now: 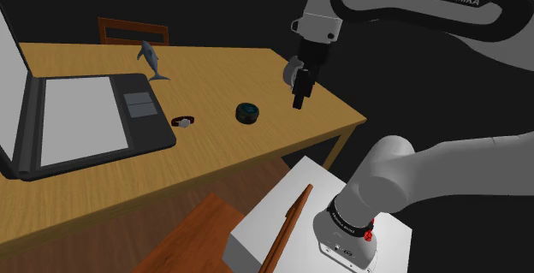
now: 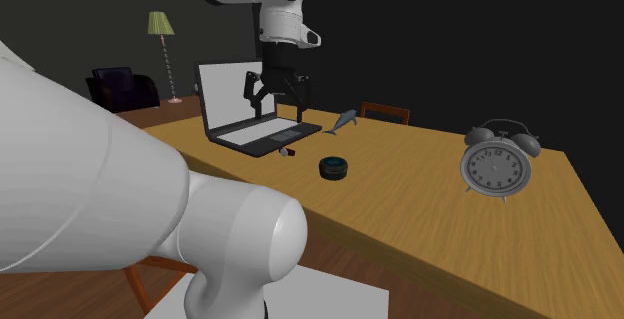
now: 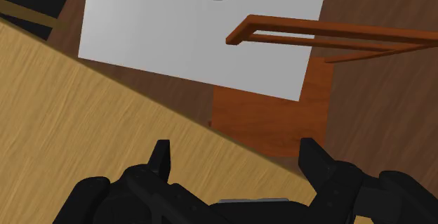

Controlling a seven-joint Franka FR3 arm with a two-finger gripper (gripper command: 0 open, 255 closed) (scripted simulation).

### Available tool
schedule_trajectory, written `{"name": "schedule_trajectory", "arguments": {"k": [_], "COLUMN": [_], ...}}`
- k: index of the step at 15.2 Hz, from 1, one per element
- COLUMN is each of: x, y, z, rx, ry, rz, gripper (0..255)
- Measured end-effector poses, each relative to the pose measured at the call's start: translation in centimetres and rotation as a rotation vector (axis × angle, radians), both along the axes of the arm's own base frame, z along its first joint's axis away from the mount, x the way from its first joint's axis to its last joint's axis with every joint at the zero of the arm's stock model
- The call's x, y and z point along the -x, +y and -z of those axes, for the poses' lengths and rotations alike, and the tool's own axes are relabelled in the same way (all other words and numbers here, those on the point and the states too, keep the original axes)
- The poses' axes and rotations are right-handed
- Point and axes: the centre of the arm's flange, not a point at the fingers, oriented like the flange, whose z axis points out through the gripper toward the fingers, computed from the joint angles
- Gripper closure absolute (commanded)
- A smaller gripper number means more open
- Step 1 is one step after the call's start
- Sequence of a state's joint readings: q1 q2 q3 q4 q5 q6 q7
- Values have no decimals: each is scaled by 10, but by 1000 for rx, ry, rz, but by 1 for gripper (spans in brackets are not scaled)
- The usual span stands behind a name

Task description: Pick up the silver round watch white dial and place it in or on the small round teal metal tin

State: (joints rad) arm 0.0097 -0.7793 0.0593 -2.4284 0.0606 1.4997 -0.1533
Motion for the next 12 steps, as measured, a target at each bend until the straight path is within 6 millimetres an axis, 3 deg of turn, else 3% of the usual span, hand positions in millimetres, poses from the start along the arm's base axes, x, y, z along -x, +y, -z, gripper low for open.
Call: {"name": "schedule_trajectory", "arguments": {"k": [3,12], "x": [-12,-103], "y": [6,44], "z": [7,58], "rx": [-8,-66], "ry": [0,-3], "rz": [10,86], "gripper": [0,0]}}
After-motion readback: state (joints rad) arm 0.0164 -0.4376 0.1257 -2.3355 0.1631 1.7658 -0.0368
